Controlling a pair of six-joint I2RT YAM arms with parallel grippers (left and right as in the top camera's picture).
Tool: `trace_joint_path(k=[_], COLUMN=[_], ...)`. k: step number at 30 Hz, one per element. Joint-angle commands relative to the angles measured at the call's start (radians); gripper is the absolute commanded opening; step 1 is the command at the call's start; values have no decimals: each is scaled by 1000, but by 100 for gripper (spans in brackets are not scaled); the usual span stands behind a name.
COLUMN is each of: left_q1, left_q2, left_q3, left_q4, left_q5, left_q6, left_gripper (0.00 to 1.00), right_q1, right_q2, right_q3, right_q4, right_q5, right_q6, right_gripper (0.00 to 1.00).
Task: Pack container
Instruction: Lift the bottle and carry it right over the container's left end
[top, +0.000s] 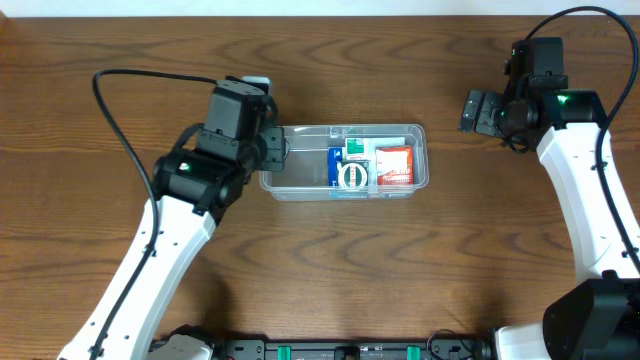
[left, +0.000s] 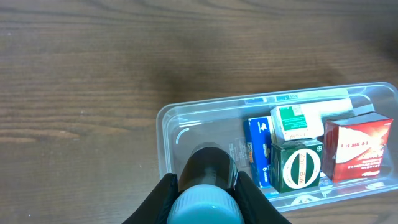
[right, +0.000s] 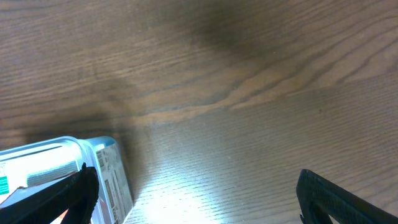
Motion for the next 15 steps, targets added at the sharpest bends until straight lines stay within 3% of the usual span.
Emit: trace_joint_path(k=[1, 15], left_q1=[-24, -51], left_q2=[41, 291], left_q3=[5, 5], left_q4=[7, 131], left_q5=[-49, -68], left_q6=[-47, -62], left_gripper=[24, 24], right_q1=[-1, -1], right_q2=[3, 3], right_q3=[8, 8], right_q4=[-2, -2], right_q5=[9, 9], right_q6=[6, 6], right_gripper=[99, 99])
